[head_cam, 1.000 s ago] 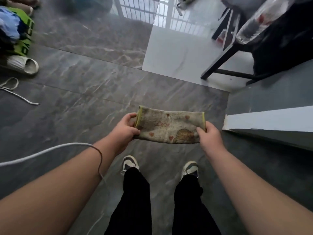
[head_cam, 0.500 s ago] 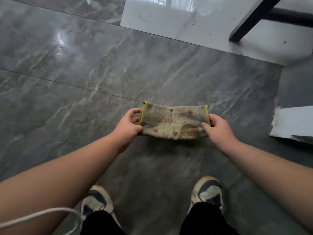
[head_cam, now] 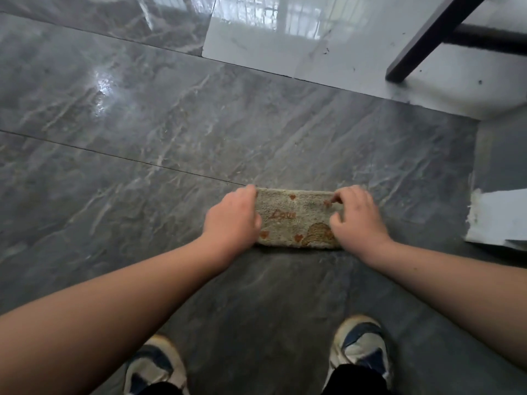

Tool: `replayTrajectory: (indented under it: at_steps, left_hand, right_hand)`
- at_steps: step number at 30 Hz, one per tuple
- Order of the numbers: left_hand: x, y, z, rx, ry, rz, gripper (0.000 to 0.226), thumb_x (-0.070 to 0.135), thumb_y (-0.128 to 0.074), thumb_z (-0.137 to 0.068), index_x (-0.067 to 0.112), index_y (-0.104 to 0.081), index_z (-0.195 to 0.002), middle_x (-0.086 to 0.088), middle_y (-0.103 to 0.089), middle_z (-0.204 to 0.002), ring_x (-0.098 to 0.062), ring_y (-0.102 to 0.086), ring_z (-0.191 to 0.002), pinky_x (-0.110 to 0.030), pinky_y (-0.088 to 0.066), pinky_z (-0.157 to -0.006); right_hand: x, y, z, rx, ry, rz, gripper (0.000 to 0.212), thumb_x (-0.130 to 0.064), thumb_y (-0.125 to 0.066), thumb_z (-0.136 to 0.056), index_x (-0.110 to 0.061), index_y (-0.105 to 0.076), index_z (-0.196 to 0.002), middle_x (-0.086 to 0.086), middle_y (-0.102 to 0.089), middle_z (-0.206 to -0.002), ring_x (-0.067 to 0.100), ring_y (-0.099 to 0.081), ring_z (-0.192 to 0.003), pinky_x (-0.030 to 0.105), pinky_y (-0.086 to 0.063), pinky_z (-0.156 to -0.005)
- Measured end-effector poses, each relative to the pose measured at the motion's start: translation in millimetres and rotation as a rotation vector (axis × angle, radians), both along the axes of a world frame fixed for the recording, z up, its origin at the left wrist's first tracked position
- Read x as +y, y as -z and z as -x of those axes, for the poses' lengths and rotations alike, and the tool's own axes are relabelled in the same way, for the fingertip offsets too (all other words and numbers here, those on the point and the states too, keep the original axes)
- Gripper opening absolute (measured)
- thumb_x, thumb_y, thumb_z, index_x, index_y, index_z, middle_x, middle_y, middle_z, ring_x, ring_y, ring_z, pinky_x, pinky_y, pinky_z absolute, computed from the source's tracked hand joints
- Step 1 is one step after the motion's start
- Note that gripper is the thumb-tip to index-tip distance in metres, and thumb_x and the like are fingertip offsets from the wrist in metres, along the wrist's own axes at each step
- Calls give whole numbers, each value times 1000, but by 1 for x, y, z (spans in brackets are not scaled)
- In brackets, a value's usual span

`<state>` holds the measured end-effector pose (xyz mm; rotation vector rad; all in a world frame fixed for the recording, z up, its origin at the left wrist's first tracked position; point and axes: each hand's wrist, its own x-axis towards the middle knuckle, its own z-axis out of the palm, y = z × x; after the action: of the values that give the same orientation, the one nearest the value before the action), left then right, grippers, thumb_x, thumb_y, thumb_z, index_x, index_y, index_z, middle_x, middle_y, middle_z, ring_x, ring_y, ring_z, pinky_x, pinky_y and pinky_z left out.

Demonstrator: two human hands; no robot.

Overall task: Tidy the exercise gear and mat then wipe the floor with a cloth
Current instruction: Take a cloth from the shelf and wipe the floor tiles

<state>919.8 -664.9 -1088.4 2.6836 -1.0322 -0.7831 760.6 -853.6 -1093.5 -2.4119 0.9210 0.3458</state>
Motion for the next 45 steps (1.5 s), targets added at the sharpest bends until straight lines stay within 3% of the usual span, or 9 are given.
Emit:
replayTrajectory:
  at_steps: [3,5,7,11,20,28,32,37,45]
  left_hand:
    - [-13,26,17,-164,243,79,50,28,-41,-80,10,-53,-125,-11,-56,-125,-34,-49,-119,-44,-42,-97]
    - [-19,46,27,-164,328,95,62,34,-37,-82,8,-49,-137,-15,-48,-144,-37,-36,-138,-50,-29,-114]
    - [-23,62,34,-143,394,82,66,39,-32,-88,11,-39,-147,-14,-33,-157,-35,-20,-148,-53,-15,-120]
    - [-18,86,36,-125,433,55,65,48,-29,-95,21,-25,-154,-6,-22,-162,-28,-10,-151,-53,-8,-121]
    - [1,103,50,-199,412,31,68,53,-28,-95,32,-8,-156,-1,-3,-164,-31,0,-152,-57,1,-120]
    - [31,97,67,-159,446,29,68,51,-33,-94,32,-13,-157,-3,-14,-164,-30,-4,-152,-59,-4,-119]
    - [43,95,77,-181,412,85,71,52,-38,-90,31,-19,-156,-6,-11,-163,-34,-2,-151,-62,-3,-118]
    - [42,102,78,-163,370,47,72,57,-39,-89,39,-16,-155,-3,-15,-164,-36,-3,-151,-64,-2,-117]
    - [12,101,35,-220,388,40,74,65,-38,-87,43,-16,-154,-3,-17,-164,-38,-5,-150,-68,-1,-114]
  right_hand:
    - [11,15,0,112,-211,51,44,-27,-48,-88,-20,-45,-131,2,-42,-138,23,-34,-133,42,-26,-114]
    - [14,32,5,142,-295,134,62,-40,-36,-91,-19,-33,-148,4,-28,-157,24,-19,-147,45,-14,-121]
    - [17,47,8,159,-317,202,69,-47,-26,-90,-19,-27,-154,4,-21,-162,24,-13,-150,48,-9,-122]
    - [30,68,8,179,-282,254,69,-47,-29,-92,-21,-23,-156,3,-19,-164,25,-13,-151,52,-7,-122]
    - [51,91,25,164,-243,328,71,-49,-31,-94,-24,-10,-156,6,-14,-165,30,-10,-151,58,-9,-120]
    - [96,82,43,179,-101,282,72,-45,-34,-91,-23,-12,-156,6,-13,-165,29,-11,-152,59,-11,-119]
    - [111,77,46,46,-131,286,69,-39,-40,-88,-25,-27,-155,4,-19,-163,26,-15,-151,60,-11,-119]
    - [105,94,47,121,-173,328,75,-48,-39,-87,-30,-15,-155,4,-13,-165,28,-11,-152,62,-10,-118]
    - [79,98,13,108,-193,380,75,-51,-41,-86,-29,-19,-155,6,-18,-164,31,-13,-151,63,-10,-117]
